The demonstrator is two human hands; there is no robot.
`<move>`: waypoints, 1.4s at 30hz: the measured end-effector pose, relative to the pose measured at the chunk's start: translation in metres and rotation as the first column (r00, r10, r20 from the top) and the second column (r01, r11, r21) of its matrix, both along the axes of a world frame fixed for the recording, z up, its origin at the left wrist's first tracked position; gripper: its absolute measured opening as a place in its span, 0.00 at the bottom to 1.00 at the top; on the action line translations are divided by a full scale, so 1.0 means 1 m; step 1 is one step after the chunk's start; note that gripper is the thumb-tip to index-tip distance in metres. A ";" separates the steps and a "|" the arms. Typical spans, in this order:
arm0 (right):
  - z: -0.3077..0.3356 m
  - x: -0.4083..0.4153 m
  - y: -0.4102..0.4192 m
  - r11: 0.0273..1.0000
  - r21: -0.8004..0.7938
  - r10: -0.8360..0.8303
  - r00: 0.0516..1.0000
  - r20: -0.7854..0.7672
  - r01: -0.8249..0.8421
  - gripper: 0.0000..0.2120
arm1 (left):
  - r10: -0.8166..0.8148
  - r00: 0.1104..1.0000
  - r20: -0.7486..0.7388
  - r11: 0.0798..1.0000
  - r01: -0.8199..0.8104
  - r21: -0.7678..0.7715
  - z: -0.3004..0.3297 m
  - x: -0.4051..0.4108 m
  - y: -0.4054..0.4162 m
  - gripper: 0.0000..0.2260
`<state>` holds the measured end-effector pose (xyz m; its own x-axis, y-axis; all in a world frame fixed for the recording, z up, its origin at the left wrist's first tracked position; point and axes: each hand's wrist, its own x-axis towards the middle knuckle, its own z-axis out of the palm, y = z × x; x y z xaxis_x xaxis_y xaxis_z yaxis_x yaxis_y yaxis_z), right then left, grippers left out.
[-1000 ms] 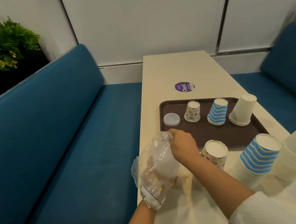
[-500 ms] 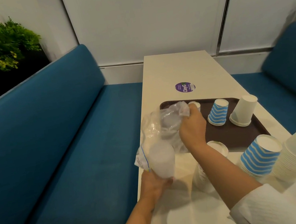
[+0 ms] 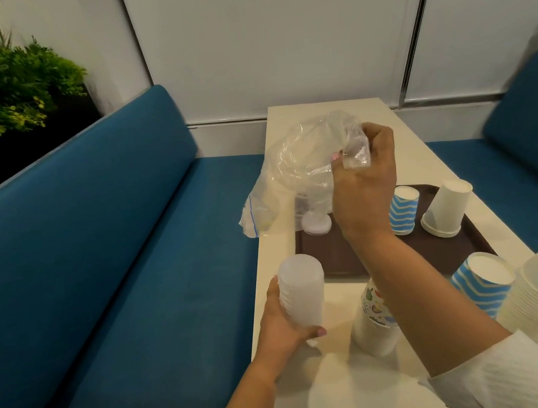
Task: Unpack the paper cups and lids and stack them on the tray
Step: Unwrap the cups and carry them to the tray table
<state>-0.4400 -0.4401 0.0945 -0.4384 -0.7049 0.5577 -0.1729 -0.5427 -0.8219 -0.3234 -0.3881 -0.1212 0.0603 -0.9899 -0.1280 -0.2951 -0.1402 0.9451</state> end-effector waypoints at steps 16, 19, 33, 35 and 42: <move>0.009 0.085 0.068 0.820 -0.016 0.524 0.762 -0.380 -0.572 0.18 | 0.647 0.762 0.032 0.593 -0.476 -0.649 0.121 0.073 0.105 0.57; 0.010 0.102 0.106 0.508 0.343 0.850 0.395 -0.348 -0.790 0.11 | 0.685 0.695 0.220 0.588 -0.349 -0.730 0.164 0.072 0.137 0.63; -0.043 0.166 0.241 -0.415 0.367 0.836 -0.189 0.515 -0.833 0.11 | 0.728 0.616 0.301 0.685 -0.674 -0.279 0.128 0.096 0.360 0.27; -0.051 0.181 0.258 -0.425 0.365 0.783 -0.134 0.607 -0.829 0.11 | 0.741 0.579 0.341 0.668 -0.691 -0.277 0.129 0.112 0.393 0.25; -0.095 0.236 0.315 -0.123 0.746 0.965 0.098 0.245 -0.655 0.02 | 0.739 0.249 0.626 0.617 -0.625 -0.479 0.113 0.171 0.499 0.23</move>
<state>-0.2039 -0.1250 -0.0002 0.8366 -0.4664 -0.2874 -0.2776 0.0915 -0.9563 -0.1528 0.1109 -0.0086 0.7284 -0.5311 0.4329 -0.6852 -0.5614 0.4640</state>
